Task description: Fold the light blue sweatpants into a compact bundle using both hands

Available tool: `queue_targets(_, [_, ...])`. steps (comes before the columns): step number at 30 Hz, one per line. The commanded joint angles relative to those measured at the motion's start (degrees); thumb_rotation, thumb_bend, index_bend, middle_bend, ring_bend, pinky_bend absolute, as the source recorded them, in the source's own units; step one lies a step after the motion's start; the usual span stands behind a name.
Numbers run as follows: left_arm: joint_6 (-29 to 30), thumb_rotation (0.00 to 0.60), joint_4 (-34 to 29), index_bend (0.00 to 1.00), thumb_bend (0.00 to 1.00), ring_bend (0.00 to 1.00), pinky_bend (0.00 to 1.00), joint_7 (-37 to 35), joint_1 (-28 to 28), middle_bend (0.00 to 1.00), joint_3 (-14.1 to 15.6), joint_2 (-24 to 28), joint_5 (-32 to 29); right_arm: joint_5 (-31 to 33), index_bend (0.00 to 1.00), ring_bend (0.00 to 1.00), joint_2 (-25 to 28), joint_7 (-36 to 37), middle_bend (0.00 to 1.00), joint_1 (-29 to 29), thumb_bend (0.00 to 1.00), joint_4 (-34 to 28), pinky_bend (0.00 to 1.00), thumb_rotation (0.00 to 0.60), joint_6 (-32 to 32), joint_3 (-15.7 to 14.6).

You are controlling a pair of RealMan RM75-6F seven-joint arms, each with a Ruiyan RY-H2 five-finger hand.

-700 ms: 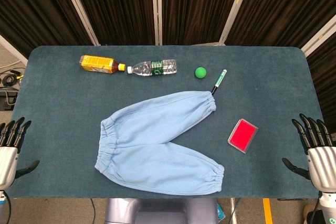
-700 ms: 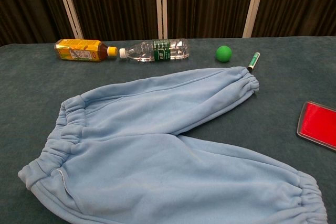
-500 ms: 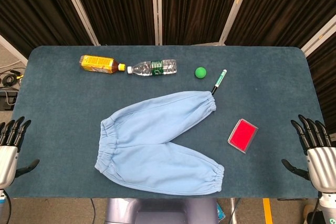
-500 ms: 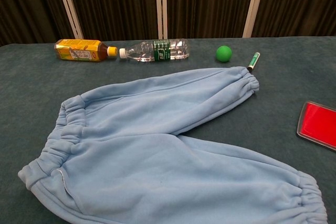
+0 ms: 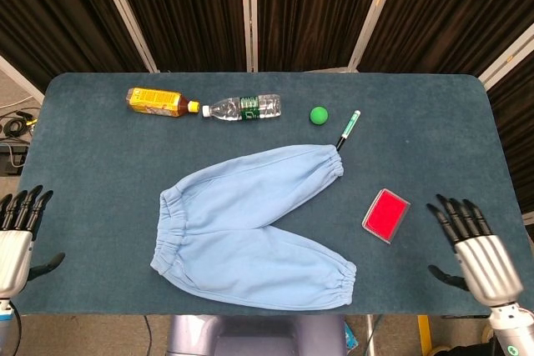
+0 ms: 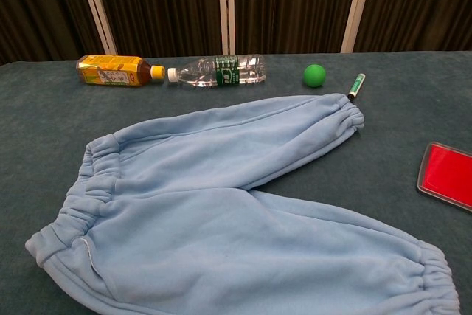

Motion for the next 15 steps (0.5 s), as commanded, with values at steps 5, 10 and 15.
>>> queue_targets(5, [-1.30, 0.600, 0.12, 0.00, 0.00, 0.00, 0.00, 0.42, -0.76, 0.00, -0.84, -0.24, -2.33, -19.02, 0.23, 0.09, -6.79, 2.72, 0.20, 7.65, 0.00, 12.13, 0.15, 0.600, -2.36, -4.30])
queue_targets(10, [-1.30, 0.600, 0.31, 0.00, 0.00, 0.00, 0.00, 0.40, -0.83, 0.00, -1.30, -0.30, -3.56, -25.73, 0.27, 0.14, -10.47, 3.35, 0.24, 12.54, 0.00, 14.99, 0.19, 0.600, -7.26, -7.01])
queue_targets(15, [-1.42, 0.600, 0.55, 0.00, 0.00, 0.00, 0.00, -0.07, -0.88, 0.00, -1.47, -0.11, -4.26, -28.71, 0.27, 0.15, -13.99, 0.25, 0.25, 15.21, 0.00, 16.77, 0.20, 0.600, -11.22, -8.09])
